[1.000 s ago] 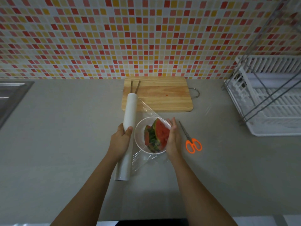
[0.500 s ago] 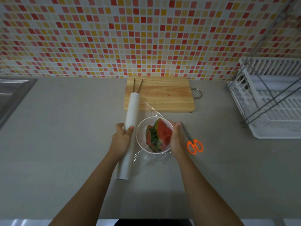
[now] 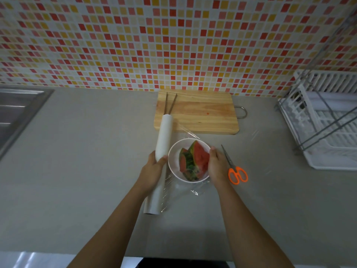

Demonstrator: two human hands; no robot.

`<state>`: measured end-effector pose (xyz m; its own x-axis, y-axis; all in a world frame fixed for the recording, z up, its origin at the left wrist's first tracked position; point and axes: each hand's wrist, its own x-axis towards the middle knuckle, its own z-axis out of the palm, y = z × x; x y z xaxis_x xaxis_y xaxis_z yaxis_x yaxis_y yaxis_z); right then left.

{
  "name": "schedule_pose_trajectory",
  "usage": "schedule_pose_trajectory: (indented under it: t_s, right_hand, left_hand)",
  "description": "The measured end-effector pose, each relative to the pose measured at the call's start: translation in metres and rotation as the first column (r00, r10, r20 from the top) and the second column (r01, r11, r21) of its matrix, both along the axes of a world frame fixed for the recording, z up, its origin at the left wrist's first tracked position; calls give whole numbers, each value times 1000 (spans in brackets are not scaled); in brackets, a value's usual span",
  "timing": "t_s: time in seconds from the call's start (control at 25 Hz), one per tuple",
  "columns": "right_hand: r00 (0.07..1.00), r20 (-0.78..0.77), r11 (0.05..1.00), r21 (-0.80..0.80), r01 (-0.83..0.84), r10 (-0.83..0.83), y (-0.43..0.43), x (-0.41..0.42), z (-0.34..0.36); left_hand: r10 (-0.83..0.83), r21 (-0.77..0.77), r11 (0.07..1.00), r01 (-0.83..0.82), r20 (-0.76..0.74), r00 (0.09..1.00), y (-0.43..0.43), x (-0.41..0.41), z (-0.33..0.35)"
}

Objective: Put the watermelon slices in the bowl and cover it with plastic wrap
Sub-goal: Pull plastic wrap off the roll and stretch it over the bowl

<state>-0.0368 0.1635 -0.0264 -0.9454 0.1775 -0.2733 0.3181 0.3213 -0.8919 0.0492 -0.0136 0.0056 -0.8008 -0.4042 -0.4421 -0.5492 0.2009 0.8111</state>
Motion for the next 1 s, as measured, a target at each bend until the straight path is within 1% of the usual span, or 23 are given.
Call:
schedule_pose_trajectory:
  t_s: [0.12, 0.16, 0.24, 0.4, 0.56, 0.64, 0.72, 0.76, 0.84, 0.92, 1.0]
  right_hand:
    - [1000, 2, 999, -41, 25, -25, -1, -1, 1]
    - [1000, 3, 999, -45, 30, -30, -1, -1, 2]
    - [1000, -7, 1000, -4, 22, -22, -1, 0, 2]
    - [999, -42, 999, 47, 24, -22, 1, -5, 6]
    - [999, -52, 997, 72, 5, -1, 6, -15, 8]
    - [998, -68, 997, 79, 11, -6, 7, -16, 7]
    - [997, -76, 997, 82, 9, -3, 7, -16, 6]
    - [997, -77, 996, 84, 7, -1, 7, -16, 6]
    - [997, -82, 996, 88, 4, 4, 6, -17, 7]
    - [997, -76, 995, 97, -1, 8, 6, -16, 9]
    - [997, -82, 995, 98, -5, 13, 7, -16, 9]
  left_hand:
    - [80, -42, 996, -77, 51, 996, -2, 3, -2]
    - [85, -63, 995, -81, 69, 994, -4, 4, -3]
    - [74, -73, 995, -68, 81, 994, -10, 8, -6]
    - [29, 5, 1000, -29, 44, 999, -15, 12, -10]
    - [64, 100, 993, -67, 29, 998, -13, 11, -10]
    - [38, 123, 992, -41, 24, 999, -14, 18, -14]
    - [25, 177, 984, -21, -18, 1000, -15, 25, -20]
    - [24, 180, 984, -15, -45, 999, -16, 28, -22]
    - [33, 100, 995, -24, -80, 996, -17, 29, -23]
    - [74, 15, 997, -73, -77, 994, -15, 30, -27]
    - [111, -5, 994, -112, -89, 990, -13, 34, -30]
